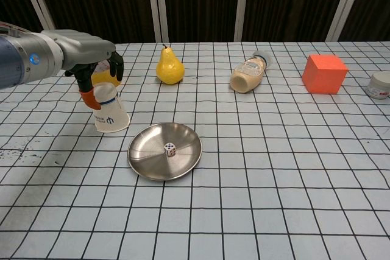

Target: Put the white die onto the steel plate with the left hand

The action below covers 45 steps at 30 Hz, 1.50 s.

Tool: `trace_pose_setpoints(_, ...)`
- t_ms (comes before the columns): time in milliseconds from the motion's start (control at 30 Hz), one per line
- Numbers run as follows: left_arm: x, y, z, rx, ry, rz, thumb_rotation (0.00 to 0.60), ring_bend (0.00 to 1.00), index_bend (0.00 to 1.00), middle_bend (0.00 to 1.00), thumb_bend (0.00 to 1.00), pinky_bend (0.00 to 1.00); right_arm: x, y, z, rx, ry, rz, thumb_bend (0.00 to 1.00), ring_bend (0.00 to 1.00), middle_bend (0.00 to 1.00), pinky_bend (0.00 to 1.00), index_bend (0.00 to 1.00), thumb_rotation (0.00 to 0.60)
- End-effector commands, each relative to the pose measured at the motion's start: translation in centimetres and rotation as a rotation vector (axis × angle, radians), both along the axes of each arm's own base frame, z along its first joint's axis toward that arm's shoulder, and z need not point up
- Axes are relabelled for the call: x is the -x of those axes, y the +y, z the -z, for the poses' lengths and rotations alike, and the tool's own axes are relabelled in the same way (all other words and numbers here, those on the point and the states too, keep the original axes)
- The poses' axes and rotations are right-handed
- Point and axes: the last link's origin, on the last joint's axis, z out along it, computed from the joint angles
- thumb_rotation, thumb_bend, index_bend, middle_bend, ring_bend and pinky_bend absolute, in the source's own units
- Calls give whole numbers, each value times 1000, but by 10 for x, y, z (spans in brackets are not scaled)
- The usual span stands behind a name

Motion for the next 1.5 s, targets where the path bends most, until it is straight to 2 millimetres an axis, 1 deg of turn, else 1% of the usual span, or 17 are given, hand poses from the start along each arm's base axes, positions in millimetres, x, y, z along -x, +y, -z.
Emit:
trace_pose_setpoints(33,2,1,6,6,9,-7,600,625,293,263,277,709,1,0,-1,1,1,3,143,97,33,0,199,600)
trace_pose_setpoints(200,2,3,7,-3,6,-8,600,625,298,271,279,709,2,0,-1,1,1,6,143,97,33,0,199,600)
trace_pose_setpoints(400,0,4,3,-22,1,-2,600,627,310,308,316,708,1,0,0,-5,3,5,143,97,33,0,198,600)
trace_pose_setpoints(633,2,4,1,-23,4,-6,600,635,350,354,334,709,2,0,1,-7,7,7,143,97,33,0,198,600)
trace_pose_setpoints(1100,8,4,-1,-18,26,-27,600,635,353,359,335,709,3,-1,1,-5,9,13,143,97,33,0,198,600)
trace_pose_setpoints(1267,9,3,0,-16,36,-29,600,638,373,384,385,709,3,0,1,-4,9,16,144,97,33,0,199,600)
trace_pose_setpoints(1500,7,3,2,-17,35,-21,600,638,397,405,400,709,3,0,1,-6,8,17,143,97,33,0,199,600)
